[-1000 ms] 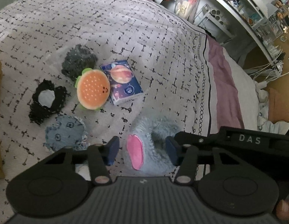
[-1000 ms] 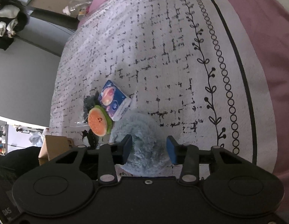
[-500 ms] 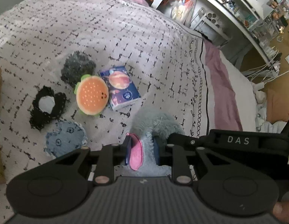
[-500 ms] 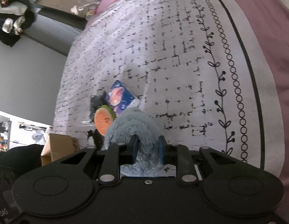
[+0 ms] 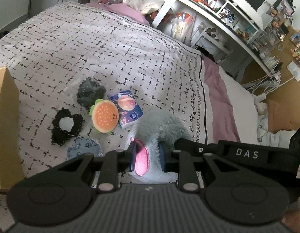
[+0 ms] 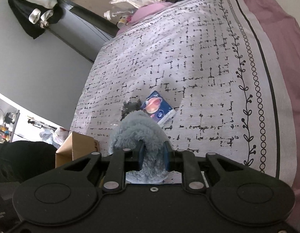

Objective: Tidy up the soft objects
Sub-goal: 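Lift the light-blue plush with both grippers and carry it over the box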

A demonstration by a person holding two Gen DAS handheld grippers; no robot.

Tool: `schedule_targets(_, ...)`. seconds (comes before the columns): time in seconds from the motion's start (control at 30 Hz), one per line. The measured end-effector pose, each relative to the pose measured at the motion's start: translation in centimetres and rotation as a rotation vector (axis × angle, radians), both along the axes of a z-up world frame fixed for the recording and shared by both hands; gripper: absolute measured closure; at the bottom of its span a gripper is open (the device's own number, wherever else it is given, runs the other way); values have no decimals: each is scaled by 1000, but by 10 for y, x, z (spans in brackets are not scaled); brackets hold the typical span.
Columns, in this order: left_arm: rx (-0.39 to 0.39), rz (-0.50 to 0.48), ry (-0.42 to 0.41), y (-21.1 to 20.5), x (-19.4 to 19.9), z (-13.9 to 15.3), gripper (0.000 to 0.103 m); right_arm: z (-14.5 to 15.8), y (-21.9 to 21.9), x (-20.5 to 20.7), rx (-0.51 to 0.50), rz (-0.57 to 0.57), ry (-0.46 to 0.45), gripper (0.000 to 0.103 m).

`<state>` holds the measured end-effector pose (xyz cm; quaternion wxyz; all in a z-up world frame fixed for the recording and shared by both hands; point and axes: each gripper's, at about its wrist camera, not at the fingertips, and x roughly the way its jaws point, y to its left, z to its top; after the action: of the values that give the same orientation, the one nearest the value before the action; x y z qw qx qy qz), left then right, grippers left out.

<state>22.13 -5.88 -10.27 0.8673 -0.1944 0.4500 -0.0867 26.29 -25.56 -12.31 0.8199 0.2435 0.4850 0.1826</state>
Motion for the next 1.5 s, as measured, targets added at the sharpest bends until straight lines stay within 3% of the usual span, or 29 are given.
schedule_targets(0.47, -26, 17, -22, 39, -25, 32, 80, 34, 43, -24, -32, -4, -40, 83)
schedule_targets(0.97, -40, 109, -31, 118, -53, 60, 80, 70, 129, -44, -67, 111, -79, 83)
schedule_targets(1.5, -40, 194, -23, 200, -71, 62, 80, 79, 216, -48, -83, 211, -76, 83)
